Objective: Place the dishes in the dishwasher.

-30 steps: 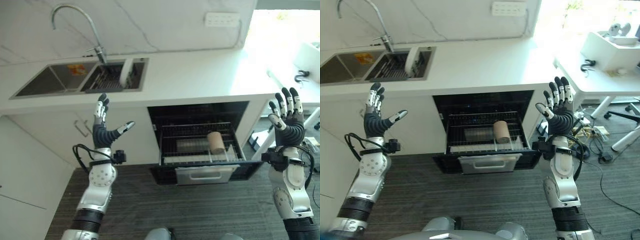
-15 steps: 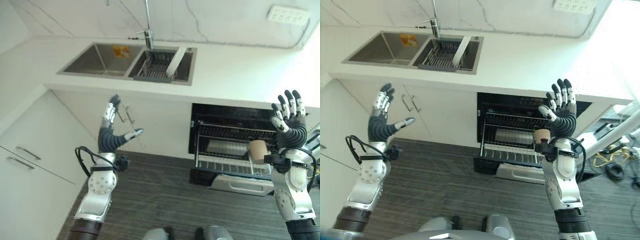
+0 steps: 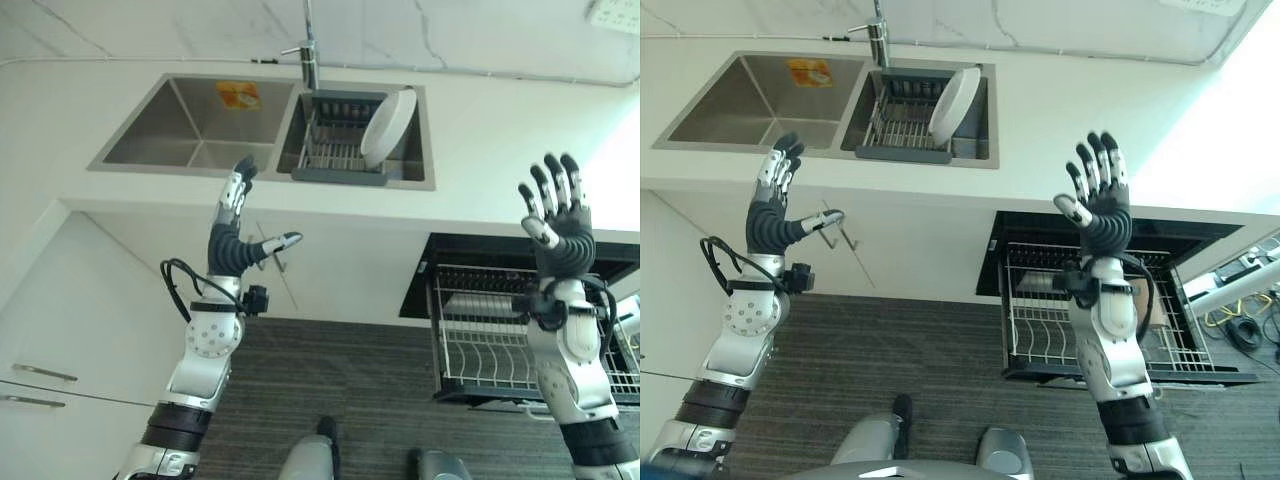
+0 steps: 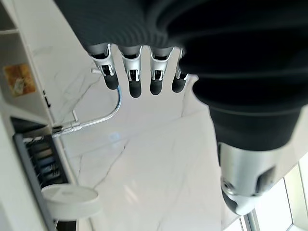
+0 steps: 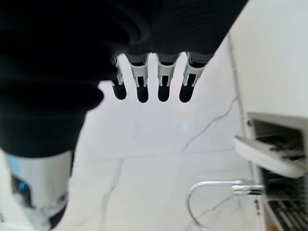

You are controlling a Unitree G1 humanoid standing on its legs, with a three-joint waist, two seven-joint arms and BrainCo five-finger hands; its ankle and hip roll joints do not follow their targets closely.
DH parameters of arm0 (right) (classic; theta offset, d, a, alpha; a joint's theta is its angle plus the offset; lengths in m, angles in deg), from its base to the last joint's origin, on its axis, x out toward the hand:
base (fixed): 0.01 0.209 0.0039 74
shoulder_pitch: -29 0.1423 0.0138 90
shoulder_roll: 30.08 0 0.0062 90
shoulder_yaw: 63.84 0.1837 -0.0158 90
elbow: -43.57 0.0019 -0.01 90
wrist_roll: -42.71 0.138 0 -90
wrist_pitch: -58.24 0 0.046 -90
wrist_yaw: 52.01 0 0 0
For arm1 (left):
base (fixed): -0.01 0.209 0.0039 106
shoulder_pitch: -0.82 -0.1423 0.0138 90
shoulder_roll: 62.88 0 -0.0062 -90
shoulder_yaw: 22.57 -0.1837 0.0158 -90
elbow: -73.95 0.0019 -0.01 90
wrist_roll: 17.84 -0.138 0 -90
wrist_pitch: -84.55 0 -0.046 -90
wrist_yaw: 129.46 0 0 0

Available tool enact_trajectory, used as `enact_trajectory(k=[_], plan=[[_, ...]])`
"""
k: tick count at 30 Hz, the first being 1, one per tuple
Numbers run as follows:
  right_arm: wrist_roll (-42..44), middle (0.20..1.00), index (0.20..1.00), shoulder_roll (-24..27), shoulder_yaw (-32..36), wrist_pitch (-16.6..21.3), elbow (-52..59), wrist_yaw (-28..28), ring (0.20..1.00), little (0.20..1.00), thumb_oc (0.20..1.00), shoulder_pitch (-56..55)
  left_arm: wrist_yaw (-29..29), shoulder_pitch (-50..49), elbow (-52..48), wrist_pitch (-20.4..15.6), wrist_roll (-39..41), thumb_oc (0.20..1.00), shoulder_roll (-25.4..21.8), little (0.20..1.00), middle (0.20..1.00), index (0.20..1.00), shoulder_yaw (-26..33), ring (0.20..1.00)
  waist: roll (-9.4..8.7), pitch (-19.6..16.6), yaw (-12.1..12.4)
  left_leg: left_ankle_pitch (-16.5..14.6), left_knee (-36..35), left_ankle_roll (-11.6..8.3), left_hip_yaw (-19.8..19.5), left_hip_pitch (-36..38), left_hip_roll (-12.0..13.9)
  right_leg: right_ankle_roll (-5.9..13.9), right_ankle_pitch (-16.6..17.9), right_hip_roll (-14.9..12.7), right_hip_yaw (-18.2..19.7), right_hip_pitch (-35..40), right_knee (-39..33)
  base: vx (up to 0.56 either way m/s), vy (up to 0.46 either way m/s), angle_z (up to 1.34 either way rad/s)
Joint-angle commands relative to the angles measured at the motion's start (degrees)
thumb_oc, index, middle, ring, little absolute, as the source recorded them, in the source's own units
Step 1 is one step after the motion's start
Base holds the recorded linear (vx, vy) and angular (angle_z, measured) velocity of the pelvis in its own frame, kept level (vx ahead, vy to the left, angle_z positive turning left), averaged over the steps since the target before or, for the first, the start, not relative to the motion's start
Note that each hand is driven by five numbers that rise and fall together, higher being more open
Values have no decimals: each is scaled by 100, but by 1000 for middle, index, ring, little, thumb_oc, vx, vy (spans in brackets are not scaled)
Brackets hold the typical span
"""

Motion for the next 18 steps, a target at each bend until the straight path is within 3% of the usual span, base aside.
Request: enact_trajectory(k=[1, 13, 18], plan=[[99, 1000, 1000, 114, 501, 271, 379, 34, 1000, 1000, 1000, -237, -189, -247, -311, -155, 96, 1000, -76, 1000, 1000, 1000, 135, 1000, -31, -346, -28, 37, 119, -435, 186, -392, 473, 51, 260, 154, -185, 239, -162, 0, 0, 0], [203, 1000, 1000, -62, 373, 17, 390, 598, 1000, 1000, 1000, -418, -402, -503, -430, -133, 73, 1000, -71, 1000, 1000, 1000, 175, 1000, 21, -468, -62, -9, 119, -495, 453, -207, 584, 129, 332, 48, -282, 148, -162, -15, -33, -20], [219, 1000, 1000, -86, 412, 32, 395, 576, 1000, 1000, 1000, -490, -810, -679, -498, 143, 391, 1000, -54, 1000, 1000, 1000, 74, 1000, 42, -493, -39, -60, 119, -471, 456, -129, 553, 146, 346, 10, -334, 174, -162, -5, -15, 0]])
